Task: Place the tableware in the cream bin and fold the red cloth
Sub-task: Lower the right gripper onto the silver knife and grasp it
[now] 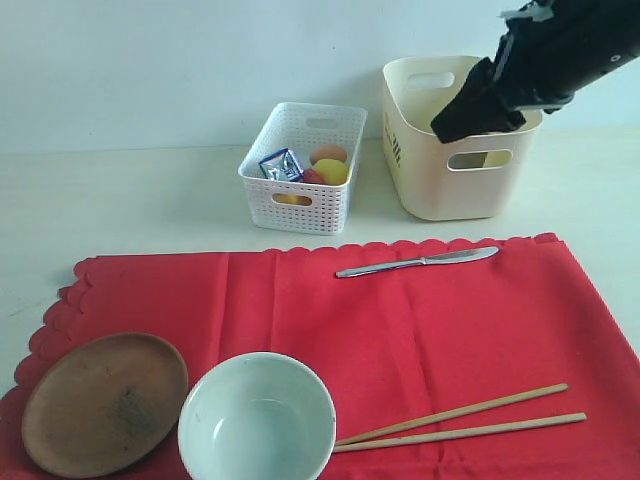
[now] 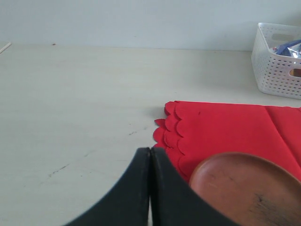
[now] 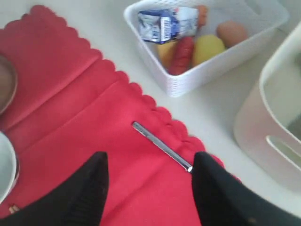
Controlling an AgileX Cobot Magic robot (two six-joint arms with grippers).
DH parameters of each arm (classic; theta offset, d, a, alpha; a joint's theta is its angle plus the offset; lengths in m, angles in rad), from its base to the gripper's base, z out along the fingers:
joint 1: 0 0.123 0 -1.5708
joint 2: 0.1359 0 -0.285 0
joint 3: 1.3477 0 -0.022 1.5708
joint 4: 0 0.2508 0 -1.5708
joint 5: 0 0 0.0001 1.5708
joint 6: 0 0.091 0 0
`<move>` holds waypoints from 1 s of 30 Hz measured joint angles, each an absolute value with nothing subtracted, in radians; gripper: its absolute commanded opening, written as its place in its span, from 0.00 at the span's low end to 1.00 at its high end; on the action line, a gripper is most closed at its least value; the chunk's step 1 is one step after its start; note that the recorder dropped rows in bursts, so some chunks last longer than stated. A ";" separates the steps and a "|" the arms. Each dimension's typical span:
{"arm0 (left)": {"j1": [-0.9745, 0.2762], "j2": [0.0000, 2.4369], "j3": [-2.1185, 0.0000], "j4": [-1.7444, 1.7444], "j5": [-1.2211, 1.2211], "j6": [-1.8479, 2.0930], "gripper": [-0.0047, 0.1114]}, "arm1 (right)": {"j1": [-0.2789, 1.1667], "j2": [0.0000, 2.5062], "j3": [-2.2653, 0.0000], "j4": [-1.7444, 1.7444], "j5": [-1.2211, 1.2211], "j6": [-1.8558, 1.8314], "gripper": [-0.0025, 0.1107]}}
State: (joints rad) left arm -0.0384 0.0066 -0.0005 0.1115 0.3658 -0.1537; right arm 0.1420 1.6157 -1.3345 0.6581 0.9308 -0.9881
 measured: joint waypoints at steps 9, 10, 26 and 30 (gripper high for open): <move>-0.038 0.007 0.000 0.112 0.366 -0.154 0.04 | 0.144 1.771 -1.335 0.686 0.992 -1.203 0.49; -0.038 0.007 0.000 0.112 0.366 -0.154 0.04 | 0.146 1.791 -1.335 0.686 0.992 -1.222 0.49; -0.038 0.007 0.000 0.112 0.366 -0.154 0.04 | 0.313 2.127 -1.602 0.167 1.003 -1.186 0.43; -0.038 0.007 0.000 0.112 0.366 -0.154 0.04 | 0.313 2.189 -1.680 0.161 1.050 -1.195 0.43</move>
State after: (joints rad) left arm -0.0384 0.0066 -0.0005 0.1115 0.3658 -0.1537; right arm 0.3128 2.1890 -1.6804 0.1608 1.0503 -1.1954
